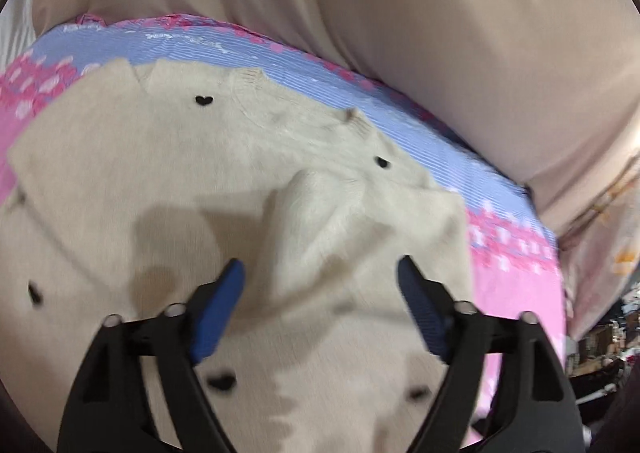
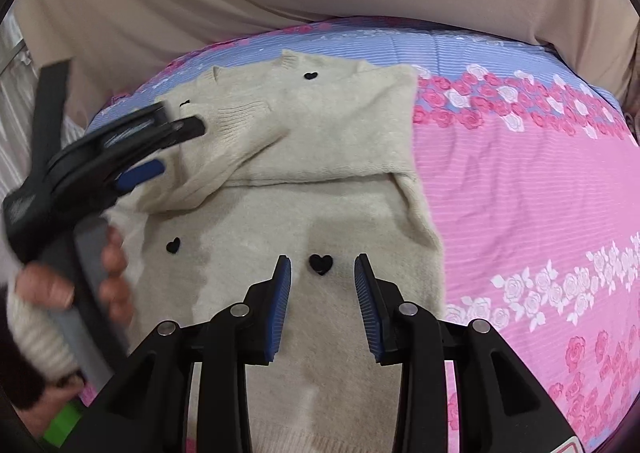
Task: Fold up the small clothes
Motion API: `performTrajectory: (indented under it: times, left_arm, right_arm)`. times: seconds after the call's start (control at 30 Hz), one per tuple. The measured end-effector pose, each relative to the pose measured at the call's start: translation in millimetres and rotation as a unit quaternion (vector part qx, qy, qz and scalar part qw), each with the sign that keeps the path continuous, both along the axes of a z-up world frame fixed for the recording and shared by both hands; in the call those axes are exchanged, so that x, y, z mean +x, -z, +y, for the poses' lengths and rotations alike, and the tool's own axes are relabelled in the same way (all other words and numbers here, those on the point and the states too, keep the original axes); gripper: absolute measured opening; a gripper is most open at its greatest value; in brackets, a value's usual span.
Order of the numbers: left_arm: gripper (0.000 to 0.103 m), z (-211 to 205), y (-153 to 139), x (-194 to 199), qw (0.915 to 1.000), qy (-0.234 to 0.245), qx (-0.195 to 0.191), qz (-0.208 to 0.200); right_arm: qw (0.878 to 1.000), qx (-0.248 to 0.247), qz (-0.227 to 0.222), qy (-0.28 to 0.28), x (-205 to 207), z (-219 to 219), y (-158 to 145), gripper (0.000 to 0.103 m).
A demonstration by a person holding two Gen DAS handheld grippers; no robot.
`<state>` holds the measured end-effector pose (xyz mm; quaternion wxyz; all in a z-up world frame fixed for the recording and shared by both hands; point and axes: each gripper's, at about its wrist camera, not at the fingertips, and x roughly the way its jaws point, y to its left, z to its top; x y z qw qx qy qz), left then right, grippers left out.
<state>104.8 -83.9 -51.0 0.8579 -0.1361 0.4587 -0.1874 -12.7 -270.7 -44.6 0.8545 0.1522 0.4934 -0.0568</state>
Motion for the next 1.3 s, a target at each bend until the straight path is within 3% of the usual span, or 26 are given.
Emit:
performTrajectory:
  times: [0.17, 0.3, 0.53, 0.63, 0.77, 0.83, 0.97, 1.1, 1.13, 1.2, 1.3]
  left_arm:
    - [0.086, 43.8, -11.4, -51.9, 0.9997, -0.007, 0.0, -0.024]
    - [0.086, 92.4, -0.5, -74.9, 0.9989, -0.042, 0.02, 0.002]
    - [0.086, 171.9, 24.0, -93.9, 0.9915, -0.122, 0.016, 0.044]
    - [0.086, 194.0, 32.0, -91.1, 0.987, -0.15, 0.006, 0.059]
    - [0.086, 209.5, 29.9, -90.3, 0.9849, -0.164, 0.001, 0.056]
    - [0.086, 210.4, 24.6, -90.5, 0.9853, -0.165, 0.005, 0.046]
    - [0.086, 220.4, 9.7, -98.3, 0.9847, -0.172, 0.004, 0.025]
    - [0.086, 230.5, 13.5, -102.2, 0.9821, -0.186, 0.005, 0.029]
    - [0.086, 232.9, 16.3, -102.2, 0.9809, -0.191, 0.002, 0.036]
    - [0.086, 239.5, 20.8, -101.9, 0.9782, -0.202, -0.006, 0.048]
    - [0.086, 243.1, 22.6, -96.7, 0.9766, -0.209, -0.008, 0.051]
  right_arm:
    - [1.0, 0.019, -0.019, 0.008, 3.8, -3.3, -4.1, 0.041]
    - [0.998, 0.056, -0.023, 0.02, 14.9, -1.5, -0.1, 0.044]
    - [0.99, 0.135, -0.015, 0.047, 40.7, 10.9, 7.1, 0.049]
    - [0.993, 0.11, -0.023, 0.022, 64.6, 34.6, -1.7, 0.049]
    - [0.998, 0.019, -0.031, -0.056, 108.3, 81.6, -9.8, 0.054]
    - [0.999, 0.022, -0.031, -0.023, 126.4, 72.9, 0.0, 0.054]
    - [0.995, 0.077, 0.006, 0.06, 147.7, 33.9, 33.9, 0.055]
    - [0.979, 0.172, 0.038, 0.102, 158.9, 16.8, 67.2, 0.055]
    - [0.976, 0.188, 0.033, 0.105, 160.0, 18.0, 71.6, 0.052]
    - [0.975, 0.199, 0.032, 0.096, 162.8, 23.1, 75.9, 0.009]
    - [0.972, 0.216, 0.005, 0.09, 164.9, 26.7, 64.2, 0.008]
